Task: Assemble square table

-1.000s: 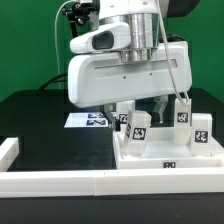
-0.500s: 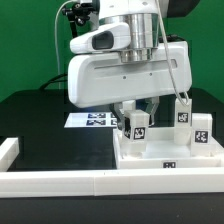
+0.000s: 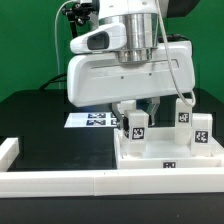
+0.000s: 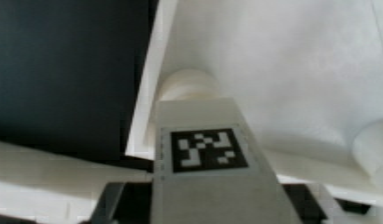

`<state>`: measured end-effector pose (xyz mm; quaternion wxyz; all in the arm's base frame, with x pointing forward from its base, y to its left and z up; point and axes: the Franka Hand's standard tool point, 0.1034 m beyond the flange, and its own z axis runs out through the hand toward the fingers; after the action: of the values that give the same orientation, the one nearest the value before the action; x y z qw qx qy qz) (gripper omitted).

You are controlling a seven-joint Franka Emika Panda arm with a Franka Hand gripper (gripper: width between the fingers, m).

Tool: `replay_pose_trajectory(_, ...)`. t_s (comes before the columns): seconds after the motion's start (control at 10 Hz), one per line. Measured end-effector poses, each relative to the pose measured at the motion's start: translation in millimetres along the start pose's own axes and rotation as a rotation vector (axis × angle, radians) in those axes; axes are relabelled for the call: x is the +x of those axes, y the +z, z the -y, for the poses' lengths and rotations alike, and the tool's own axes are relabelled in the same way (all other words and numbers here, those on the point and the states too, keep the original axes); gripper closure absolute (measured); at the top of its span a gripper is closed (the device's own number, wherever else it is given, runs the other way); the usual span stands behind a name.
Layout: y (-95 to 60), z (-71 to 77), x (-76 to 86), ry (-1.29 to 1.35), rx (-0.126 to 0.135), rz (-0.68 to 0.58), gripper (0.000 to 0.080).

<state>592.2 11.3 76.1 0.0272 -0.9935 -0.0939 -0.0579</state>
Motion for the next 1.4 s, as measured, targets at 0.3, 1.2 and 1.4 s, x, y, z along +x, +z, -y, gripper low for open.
replay_pose_trajectory(0.3, 0.0, -3.2, -0.1, 0.271, 0.024, -0.013, 0.0508)
replay_pose_trajectory(1.2, 2.1, -3.0, -0.7, 0.992, 0.056, -0.054, 0.0508)
replay_pose_trajectory(1.4, 2.5, -1.2, -1.0, 1.175, 0.069, -0.047, 0.0508)
